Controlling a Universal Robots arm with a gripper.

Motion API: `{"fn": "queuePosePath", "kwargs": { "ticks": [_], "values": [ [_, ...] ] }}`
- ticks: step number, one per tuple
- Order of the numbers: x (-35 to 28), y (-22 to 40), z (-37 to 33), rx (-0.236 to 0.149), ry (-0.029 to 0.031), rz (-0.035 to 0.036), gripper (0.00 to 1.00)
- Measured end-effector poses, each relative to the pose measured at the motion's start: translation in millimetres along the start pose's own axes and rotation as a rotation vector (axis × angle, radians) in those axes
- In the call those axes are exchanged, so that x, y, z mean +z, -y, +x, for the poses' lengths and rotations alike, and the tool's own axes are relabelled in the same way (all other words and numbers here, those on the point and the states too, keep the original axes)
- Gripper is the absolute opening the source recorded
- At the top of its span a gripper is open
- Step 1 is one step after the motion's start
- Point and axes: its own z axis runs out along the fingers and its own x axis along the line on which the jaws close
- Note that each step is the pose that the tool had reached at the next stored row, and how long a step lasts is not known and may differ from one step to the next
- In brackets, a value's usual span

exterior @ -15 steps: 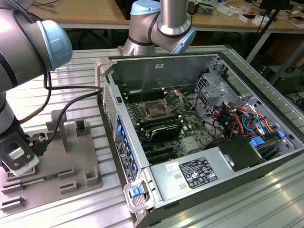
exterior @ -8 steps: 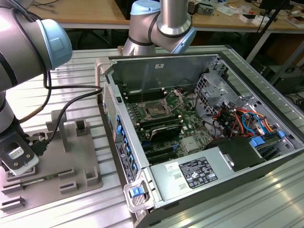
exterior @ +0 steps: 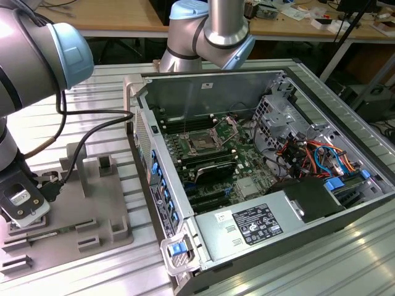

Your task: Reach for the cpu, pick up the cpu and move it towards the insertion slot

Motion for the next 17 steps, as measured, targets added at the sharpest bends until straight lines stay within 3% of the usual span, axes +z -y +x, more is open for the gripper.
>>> {"fn": "queuePosePath", "kwargs": {
  "ticks": [17],
  "values": [
    [-5.9,-0.2,0.1,0.0,0.0001,0.0,0.55]
  ]
}}
